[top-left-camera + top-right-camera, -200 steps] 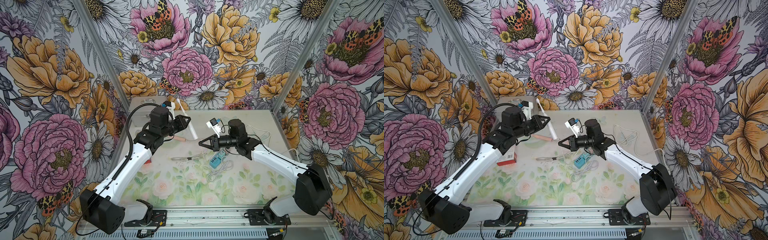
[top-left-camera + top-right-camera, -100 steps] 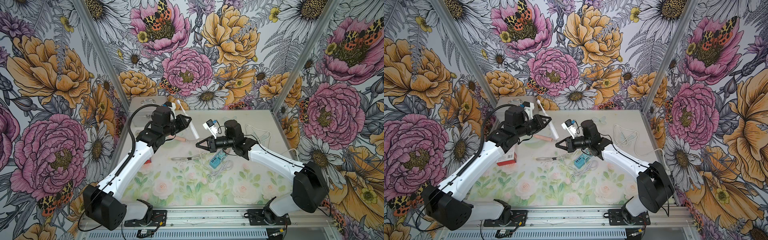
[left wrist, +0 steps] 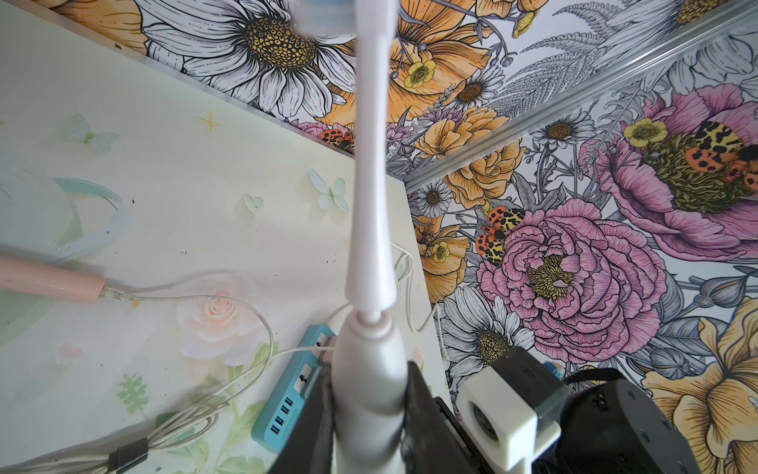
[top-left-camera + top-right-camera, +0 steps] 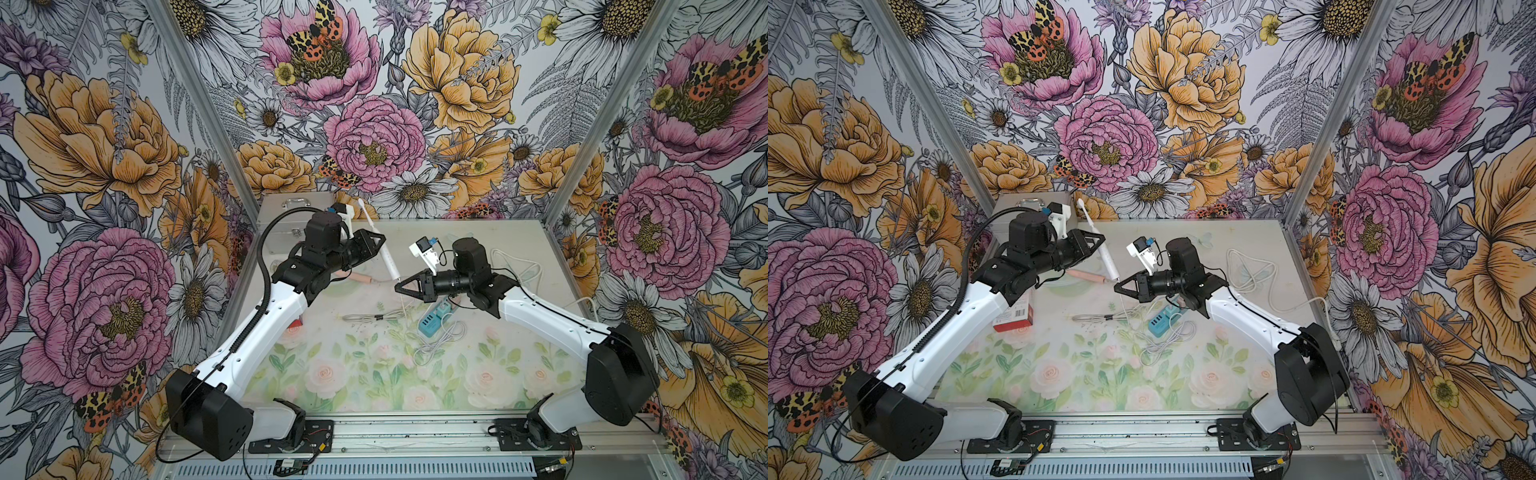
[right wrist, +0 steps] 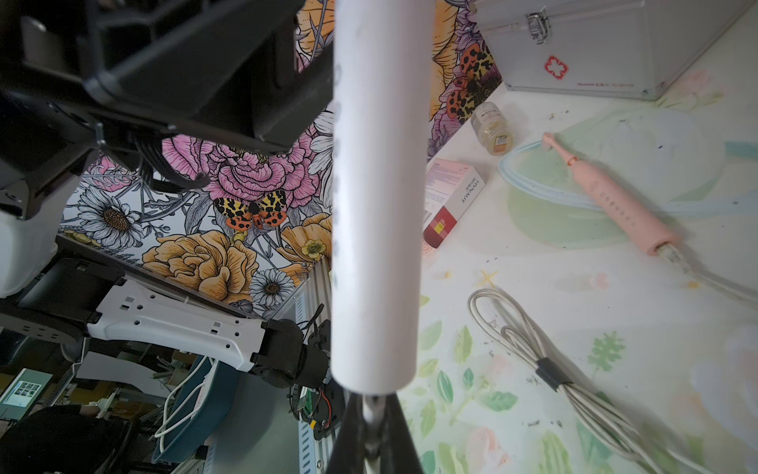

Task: Charge the electric toothbrush
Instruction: Insert the charging cable into the electric toothbrush.

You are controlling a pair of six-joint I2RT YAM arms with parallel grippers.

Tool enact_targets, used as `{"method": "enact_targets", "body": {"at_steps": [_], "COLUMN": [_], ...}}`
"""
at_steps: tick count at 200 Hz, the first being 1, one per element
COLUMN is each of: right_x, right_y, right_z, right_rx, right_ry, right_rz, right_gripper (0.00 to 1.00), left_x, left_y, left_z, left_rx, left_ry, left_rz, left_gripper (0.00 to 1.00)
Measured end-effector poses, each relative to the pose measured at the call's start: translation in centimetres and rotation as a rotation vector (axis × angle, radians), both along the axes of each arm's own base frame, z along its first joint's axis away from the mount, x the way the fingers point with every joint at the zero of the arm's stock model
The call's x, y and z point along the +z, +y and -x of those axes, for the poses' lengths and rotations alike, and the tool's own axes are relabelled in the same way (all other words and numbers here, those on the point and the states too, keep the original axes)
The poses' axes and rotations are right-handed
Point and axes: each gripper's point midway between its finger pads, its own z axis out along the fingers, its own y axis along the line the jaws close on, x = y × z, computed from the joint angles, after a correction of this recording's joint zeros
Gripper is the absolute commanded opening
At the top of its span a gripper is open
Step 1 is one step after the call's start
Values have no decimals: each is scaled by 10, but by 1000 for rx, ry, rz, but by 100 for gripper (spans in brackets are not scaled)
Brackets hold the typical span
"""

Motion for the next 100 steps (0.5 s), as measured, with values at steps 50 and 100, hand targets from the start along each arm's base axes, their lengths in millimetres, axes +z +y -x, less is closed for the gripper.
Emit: {"method": "enact_targets", "body": {"at_steps": [50,100], "right_x": [1,6], "right_y": [0,0], "right_z": [2,5], "right_rx": [13,25], "right_ry": [3,-6], "right_rz": [-5,-17], "right_gripper": [0,0], "left_x": [6,9], "left_y": [-4,-2], "left_z": [3,2], "left_rx": [-34,-48], "left_ry": [-16,-23], "left_rz": [5,10], "left_gripper": [0,0]}}
